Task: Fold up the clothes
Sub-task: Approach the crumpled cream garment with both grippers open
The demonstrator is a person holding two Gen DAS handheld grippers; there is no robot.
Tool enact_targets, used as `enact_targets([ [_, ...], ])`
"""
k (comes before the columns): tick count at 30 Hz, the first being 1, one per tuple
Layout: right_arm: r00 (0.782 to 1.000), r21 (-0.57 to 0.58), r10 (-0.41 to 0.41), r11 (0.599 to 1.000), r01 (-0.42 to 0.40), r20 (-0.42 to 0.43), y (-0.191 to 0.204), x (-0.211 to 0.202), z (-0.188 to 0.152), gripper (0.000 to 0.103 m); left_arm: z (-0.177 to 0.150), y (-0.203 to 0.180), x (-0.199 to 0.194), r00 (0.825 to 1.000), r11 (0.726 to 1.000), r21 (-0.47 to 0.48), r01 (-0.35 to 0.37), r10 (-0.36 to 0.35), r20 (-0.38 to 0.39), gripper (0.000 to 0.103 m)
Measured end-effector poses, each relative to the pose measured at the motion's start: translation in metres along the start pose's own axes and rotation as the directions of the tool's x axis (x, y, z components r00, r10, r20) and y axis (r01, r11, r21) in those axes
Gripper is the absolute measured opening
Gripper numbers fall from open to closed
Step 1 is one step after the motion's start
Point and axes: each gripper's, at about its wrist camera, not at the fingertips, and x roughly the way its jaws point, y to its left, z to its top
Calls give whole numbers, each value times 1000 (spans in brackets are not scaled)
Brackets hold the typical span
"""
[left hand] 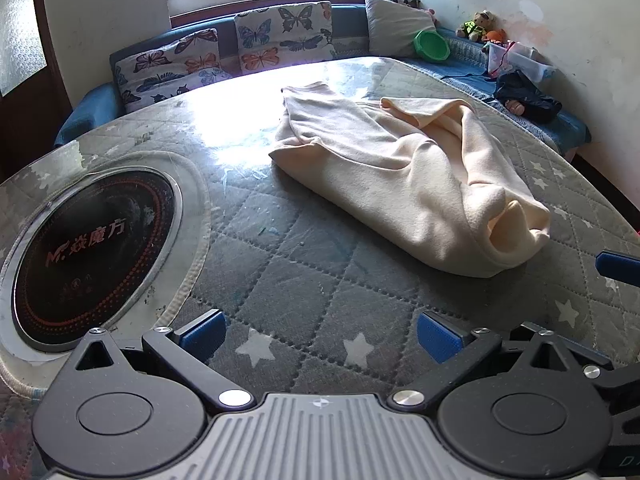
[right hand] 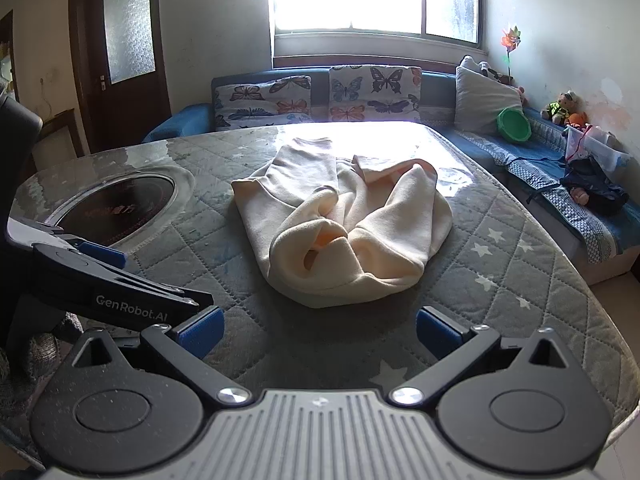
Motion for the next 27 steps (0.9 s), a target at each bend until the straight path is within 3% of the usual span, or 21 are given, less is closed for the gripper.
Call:
enact_targets([
  [27,1000,-3,6,1000,-6,-27,-3,19,11,103,13,3,18,1000,1000,5,-9,9,-28,103],
])
